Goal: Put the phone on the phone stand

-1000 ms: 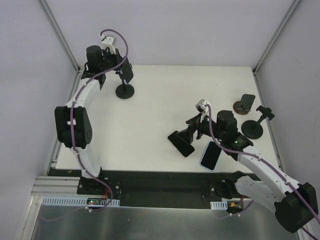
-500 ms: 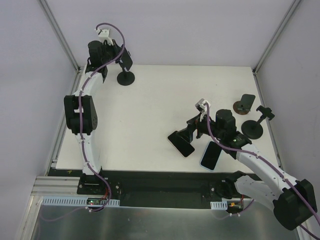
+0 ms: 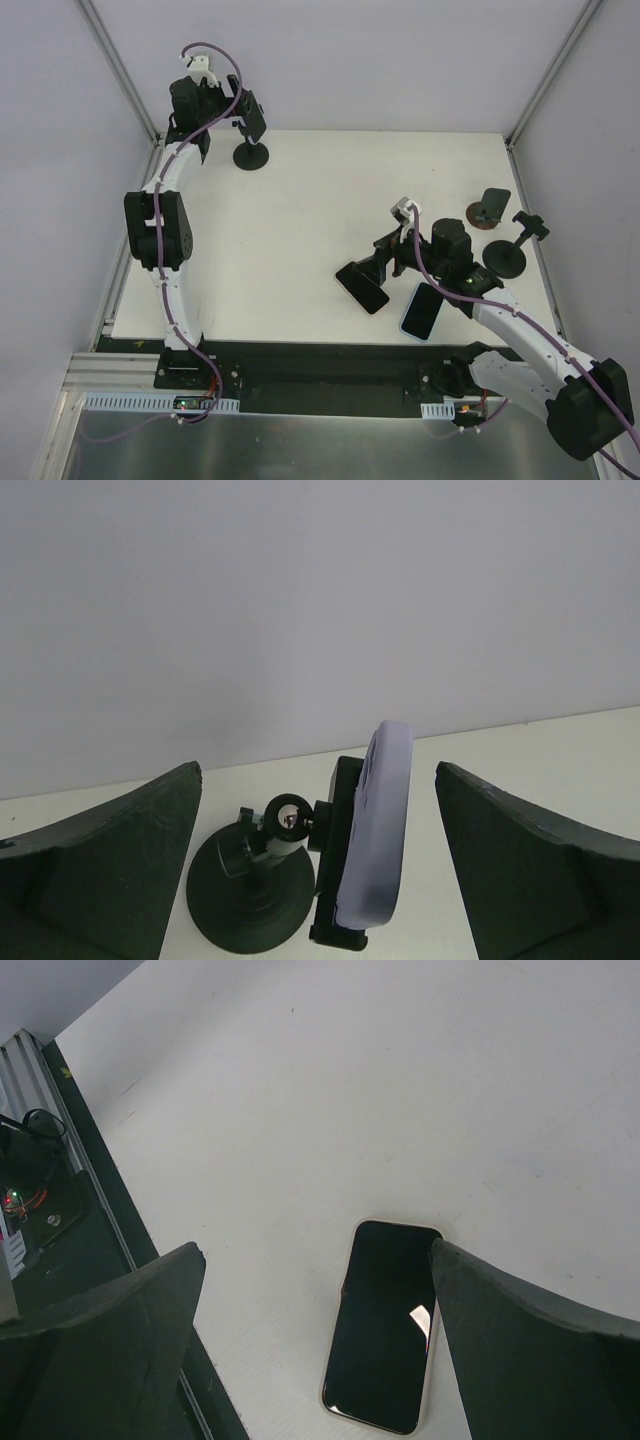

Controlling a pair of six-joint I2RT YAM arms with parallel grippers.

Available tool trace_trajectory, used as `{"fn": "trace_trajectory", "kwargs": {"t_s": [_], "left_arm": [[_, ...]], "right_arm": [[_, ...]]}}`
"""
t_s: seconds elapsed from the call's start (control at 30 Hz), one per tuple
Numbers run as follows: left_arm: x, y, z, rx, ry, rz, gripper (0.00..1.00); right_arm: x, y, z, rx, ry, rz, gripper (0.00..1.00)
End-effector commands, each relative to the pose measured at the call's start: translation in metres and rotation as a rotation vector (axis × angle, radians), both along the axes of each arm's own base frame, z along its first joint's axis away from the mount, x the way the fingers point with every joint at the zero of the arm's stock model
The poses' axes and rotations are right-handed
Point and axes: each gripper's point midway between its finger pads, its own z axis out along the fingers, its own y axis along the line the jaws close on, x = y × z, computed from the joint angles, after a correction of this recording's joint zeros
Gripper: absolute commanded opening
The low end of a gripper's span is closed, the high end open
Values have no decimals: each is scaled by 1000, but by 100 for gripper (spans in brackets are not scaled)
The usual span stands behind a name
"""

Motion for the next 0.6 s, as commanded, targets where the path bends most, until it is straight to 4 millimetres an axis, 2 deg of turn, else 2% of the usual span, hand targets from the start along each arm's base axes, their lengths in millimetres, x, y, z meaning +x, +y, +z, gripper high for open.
{"fn": "trace_trajectory", "kwargs": {"t_s": [0.0,0.03,0.1,0.13,0.2,0.23,0.3,0.33,0.37,0.4,0.43,0.47,0.5,0.53,0.57], "left_arm": [[-26,4,85,-24,-118,25,99],[-34,4,96,-28,-125,32,99],[-45,10,95,-54,-69,78,98],[-59,11,103,-67,-54,93,98],[-77,16,98,-129,21,142,97],[-97,14,97,-146,43,144,96],[-122,6,93,-204,81,152,95],[-144,6,85,-212,103,156,95],[-157,-13,82,-213,116,122,95],[-177,-34,90,-212,107,77,95],[-189,-50,66,-199,164,39,95],[-200,-65,62,-180,178,-12,95],[-218,-94,64,-166,186,-92,94],[-230,-110,51,-147,221,-148,94],[-238,-122,47,-110,221,-194,94]], "right_arm": [[6,2,19,42,-49,-9,98],[7,1,19,44,-40,-21,98],[14,-3,22,36,-32,-73,98],[16,-5,16,25,20,-107,98],[24,-12,12,7,59,-189,98],[25,-14,12,11,89,-219,98],[29,-19,12,32,126,-282,98],[29,-20,12,36,141,-295,98],[29,-21,16,46,152,-308,98],[32,-24,18,43,150,-337,98],[28,-32,7,-3,195,-364,98],[31,-37,15,-12,191,-395,98],[36,-50,13,-44,188,-463,98],[32,-59,8,-84,210,-493,99],[36,-68,14,-96,198,-531,99]]}}
